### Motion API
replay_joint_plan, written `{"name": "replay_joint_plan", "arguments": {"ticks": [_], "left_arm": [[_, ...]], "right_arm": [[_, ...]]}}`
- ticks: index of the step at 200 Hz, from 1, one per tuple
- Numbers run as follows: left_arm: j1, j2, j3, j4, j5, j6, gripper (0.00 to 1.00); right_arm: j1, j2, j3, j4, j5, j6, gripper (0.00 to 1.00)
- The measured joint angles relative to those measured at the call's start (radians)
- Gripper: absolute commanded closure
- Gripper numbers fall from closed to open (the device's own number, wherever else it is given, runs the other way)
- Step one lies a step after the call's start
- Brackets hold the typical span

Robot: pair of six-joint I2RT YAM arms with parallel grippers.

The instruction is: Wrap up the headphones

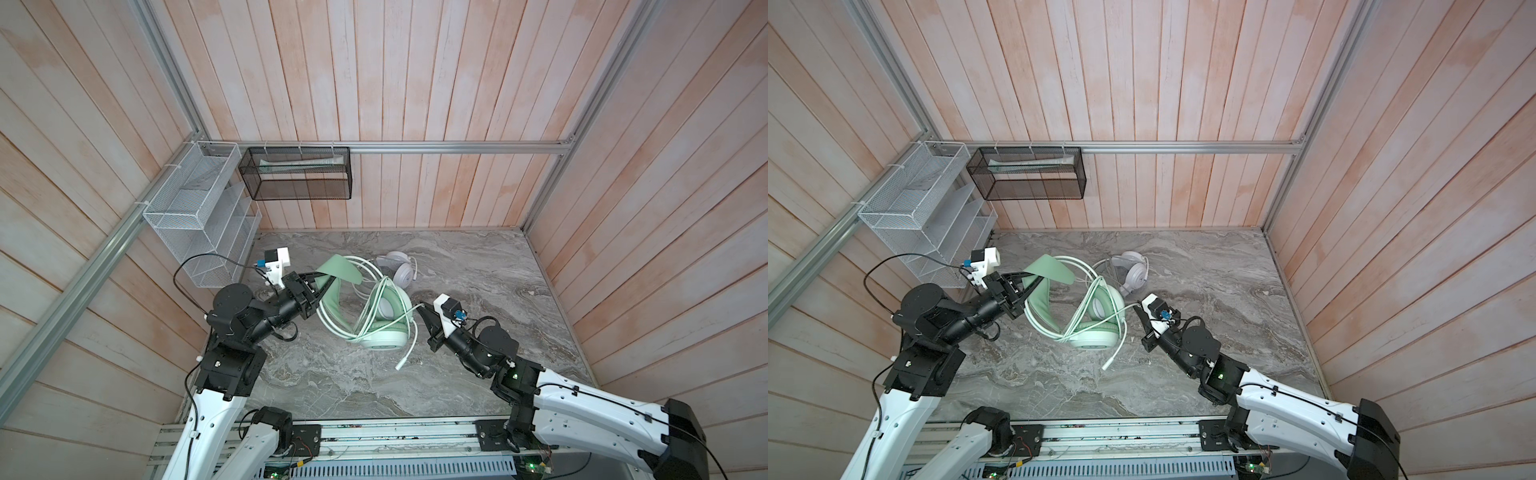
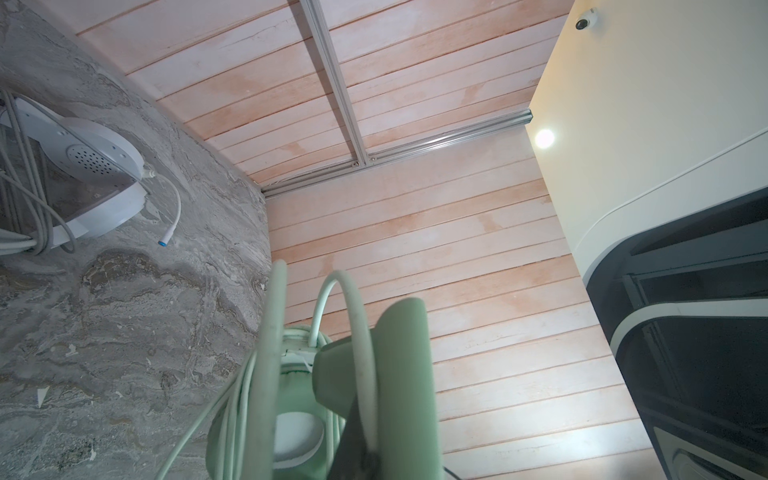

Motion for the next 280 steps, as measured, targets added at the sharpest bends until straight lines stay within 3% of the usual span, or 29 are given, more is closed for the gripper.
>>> {"name": "replay_joint_plan", "arguments": {"ticks": [57,114,199,280], "left_arm": [[0.000,0.008,-0.078,-0.003,0.083,0.035,1.00],[0.002,-0.028,-0.159,0.023,0.164,0.098,1.00],[-0.018,-0.096,-0.291,0.296,0.258,0.014,1.00],[-0.023,-0.121,-0.337,0.378,0.312,-0.021,1.00]], "right_arm": [[-0.063,-0.055,0.106,-0.099,0.068,-0.047,1.00],[-0.116,0.126,0.271,-0.171,-0.007,-0.079,1.00],[-0.240,0.336,0.339,-0.222,-0.444,-0.007,1.00],[-0.267,0.442,0.332,-0.143,-0.830,0.167,0.96]]}}
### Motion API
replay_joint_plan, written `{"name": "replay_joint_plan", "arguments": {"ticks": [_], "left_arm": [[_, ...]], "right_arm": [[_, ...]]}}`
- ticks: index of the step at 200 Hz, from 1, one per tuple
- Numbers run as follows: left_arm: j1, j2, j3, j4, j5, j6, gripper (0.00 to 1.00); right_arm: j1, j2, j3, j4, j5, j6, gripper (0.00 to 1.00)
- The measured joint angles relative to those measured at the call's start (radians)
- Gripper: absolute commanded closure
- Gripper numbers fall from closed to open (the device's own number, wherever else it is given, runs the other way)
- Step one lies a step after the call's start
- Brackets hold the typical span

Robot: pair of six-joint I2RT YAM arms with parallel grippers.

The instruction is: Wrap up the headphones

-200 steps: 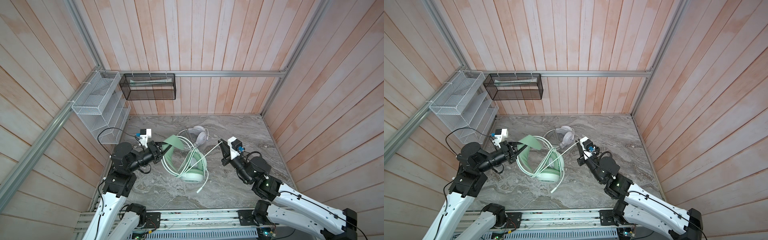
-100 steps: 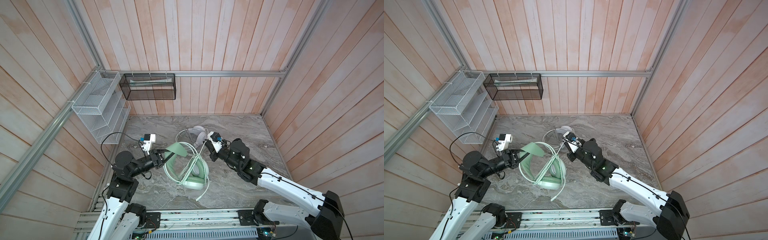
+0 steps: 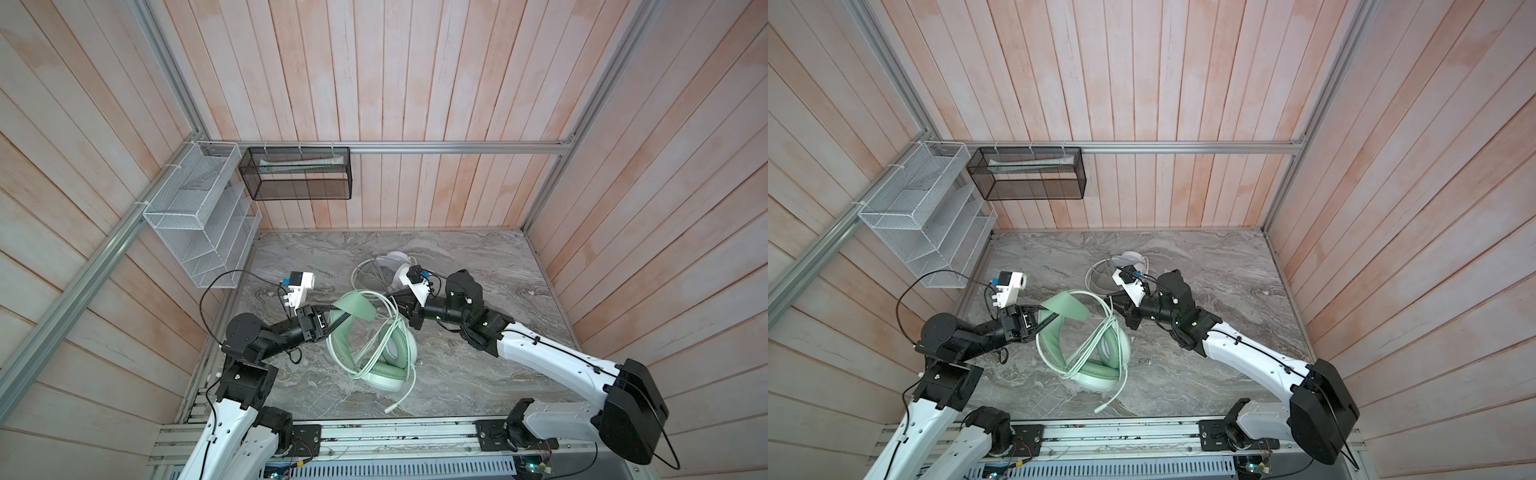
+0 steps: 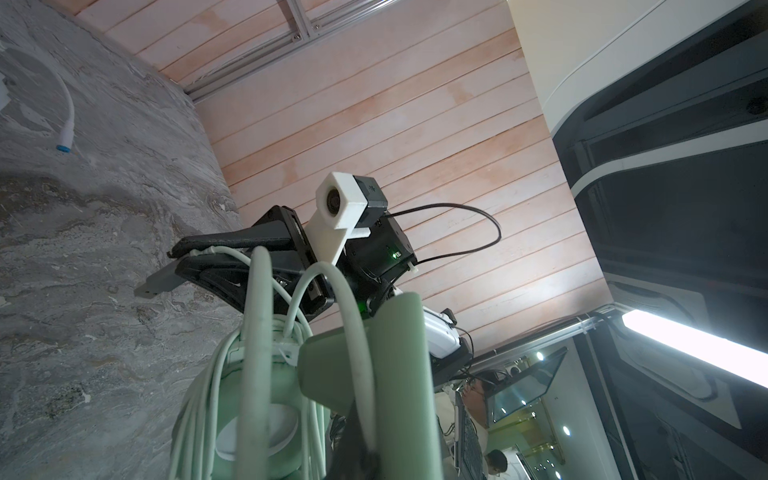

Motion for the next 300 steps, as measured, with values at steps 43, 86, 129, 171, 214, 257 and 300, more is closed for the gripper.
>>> {"name": "replay_joint_plan", "arguments": {"ticks": [43,86,129,171,214,257,300], "left_arm": [[-0.004,-0.015,-0.053,0.030,0.000,0.001,1.00],[-0.004,-0.007,-0.150,0.063,-0.029,0.026,1.00],[-0.004,0.037,-0.270,0.108,-0.086,0.061,1.00],[-0.003,0.100,-0.378,0.182,-0.173,0.105,1.00],[0.007,0.208,-0.440,0.255,-0.234,0.167,1.00],[0.007,0.308,-0.470,0.307,-0.288,0.272,1.00],[0.008,0.377,-0.523,0.338,-0.367,0.361,1.00]], "right_arm": [[-0.002,0.023,-0.079,0.095,-0.143,0.108,0.99],[-0.006,0.045,-0.209,0.208,-0.219,0.199,1.00],[-0.012,0.122,-0.309,0.324,-0.237,0.286,1.00],[-0.016,0.252,-0.344,0.438,-0.258,0.367,1.00],[-0.018,0.385,-0.346,0.523,-0.259,0.422,1.00],[-0.023,0.441,-0.346,0.546,-0.218,0.421,1.00],[-0.025,0.499,-0.338,0.546,-0.193,0.420,1.00]]}}
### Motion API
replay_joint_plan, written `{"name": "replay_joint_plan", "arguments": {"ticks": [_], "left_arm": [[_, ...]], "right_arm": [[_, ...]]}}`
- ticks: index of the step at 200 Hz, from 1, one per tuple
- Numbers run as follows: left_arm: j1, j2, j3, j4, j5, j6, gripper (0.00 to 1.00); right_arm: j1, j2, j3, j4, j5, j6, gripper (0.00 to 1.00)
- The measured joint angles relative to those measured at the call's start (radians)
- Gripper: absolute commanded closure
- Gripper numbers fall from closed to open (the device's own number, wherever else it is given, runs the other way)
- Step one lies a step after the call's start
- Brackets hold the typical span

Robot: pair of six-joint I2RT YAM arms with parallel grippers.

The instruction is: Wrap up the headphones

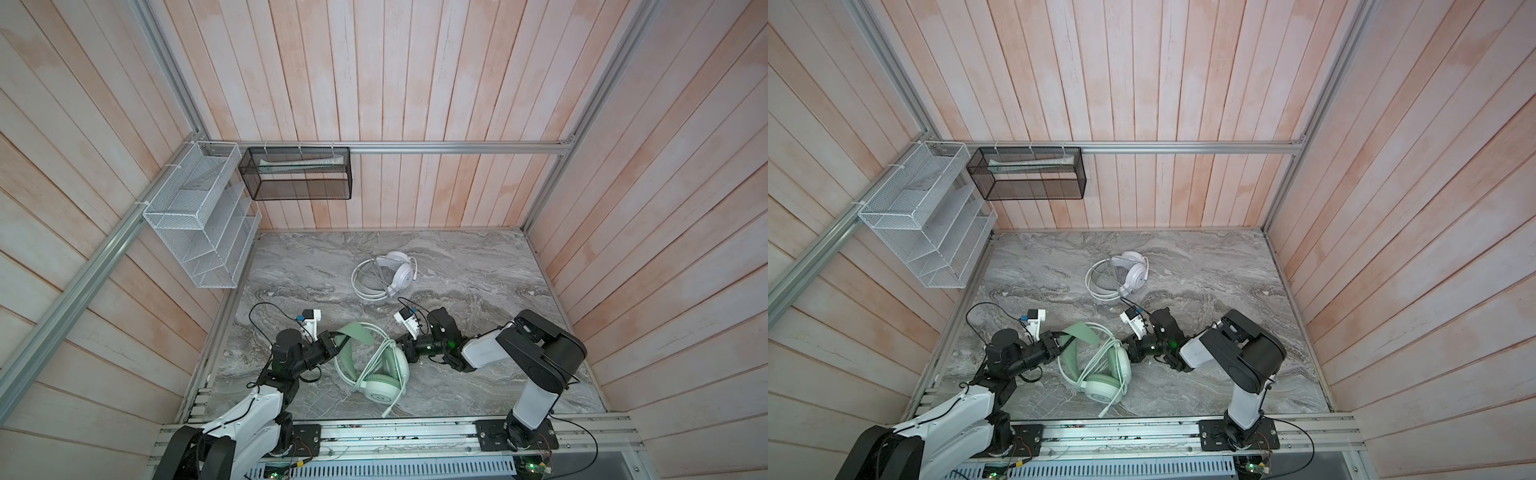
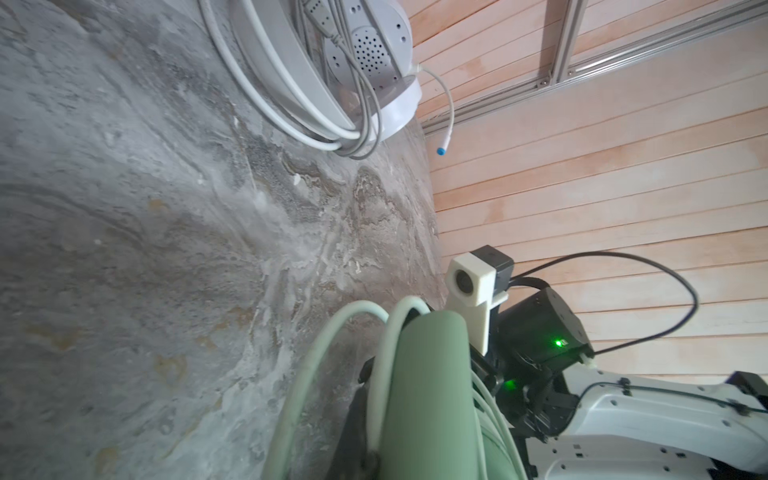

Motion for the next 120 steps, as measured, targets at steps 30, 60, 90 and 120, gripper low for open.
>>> {"name": "replay_joint_plan", "arguments": {"ticks": [30,60,90,120], "left_arm": [[0.000,0.028,0.000,0.000,-0.043,0.056,1.00],[0.000,0.049,0.000,-0.001,-0.068,0.083,0.91],[0.002,0.053,0.000,-0.006,-0.090,0.101,0.89],[0.004,0.045,0.000,-0.038,-0.122,0.117,0.79]], "right_arm": [[-0.016,0.015,0.005,0.000,0.014,0.000,1.00],[-0.027,0.015,0.010,-0.008,0.014,-0.004,1.00],[-0.029,0.021,0.034,-0.040,0.020,-0.025,1.00],[-0.029,0.021,0.041,-0.063,0.026,-0.047,1.00]]}}
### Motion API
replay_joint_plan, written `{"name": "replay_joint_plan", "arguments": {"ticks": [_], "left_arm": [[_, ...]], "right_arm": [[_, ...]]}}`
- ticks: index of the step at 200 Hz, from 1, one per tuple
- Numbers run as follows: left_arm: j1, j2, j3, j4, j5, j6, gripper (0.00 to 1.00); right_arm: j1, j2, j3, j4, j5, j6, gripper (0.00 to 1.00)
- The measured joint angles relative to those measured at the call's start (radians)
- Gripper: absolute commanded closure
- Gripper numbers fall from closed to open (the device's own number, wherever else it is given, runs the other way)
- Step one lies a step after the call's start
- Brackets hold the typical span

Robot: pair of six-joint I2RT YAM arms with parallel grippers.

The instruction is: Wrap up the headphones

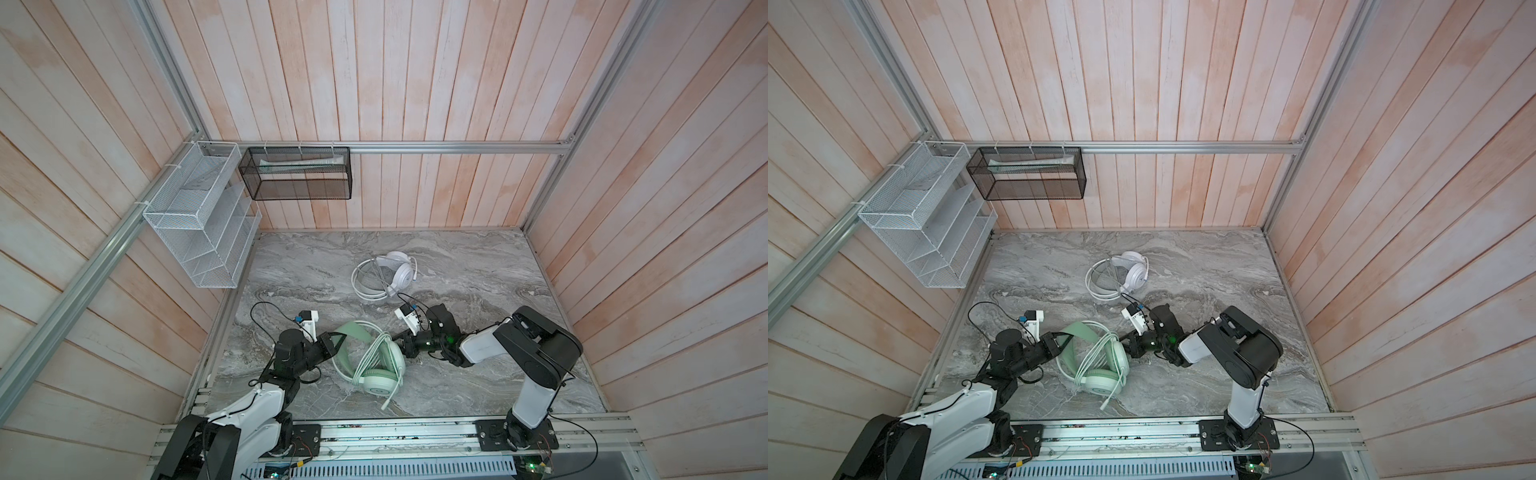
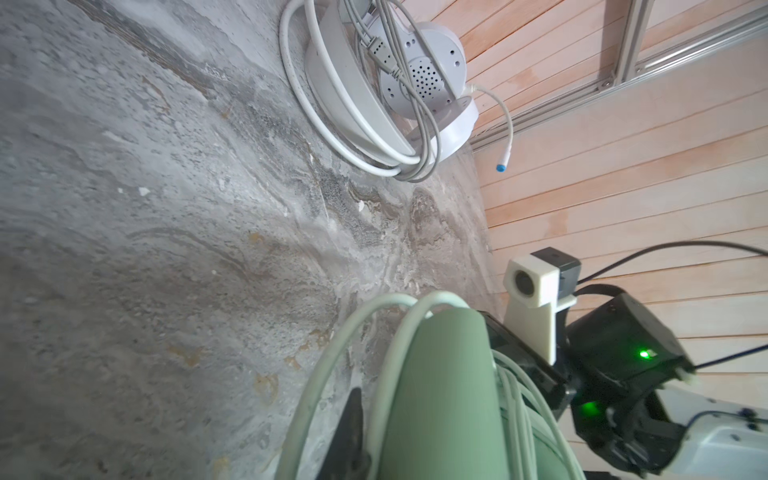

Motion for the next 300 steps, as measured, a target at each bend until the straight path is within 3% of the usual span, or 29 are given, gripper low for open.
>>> {"name": "replay_joint_plan", "arguments": {"ticks": [34,78,130,182,256,300], "left_arm": [[0.003,-0.042,0.000,-0.076,-0.031,0.008,0.68],[0.006,-0.121,0.013,-0.182,-0.052,-0.002,0.45],[0.006,-0.219,0.046,-0.327,-0.073,-0.010,0.43],[0.006,-0.341,0.098,-0.432,-0.113,-0.010,0.42],[0.006,-0.362,0.158,-0.515,-0.126,-0.006,0.42],[0.006,-0.425,0.233,-0.625,-0.191,0.024,0.42]], "right_arm": [[0.000,0.000,0.015,-0.047,0.018,-0.031,1.00],[0.000,0.000,0.028,-0.068,0.026,-0.051,1.00],[0.000,0.000,0.039,-0.086,0.025,-0.060,0.99],[0.000,-0.003,0.044,-0.106,0.027,-0.069,0.83],[0.000,-0.025,0.046,-0.205,0.069,-0.107,0.74],[0.000,-0.071,0.047,-0.253,0.093,-0.114,0.65]]}}
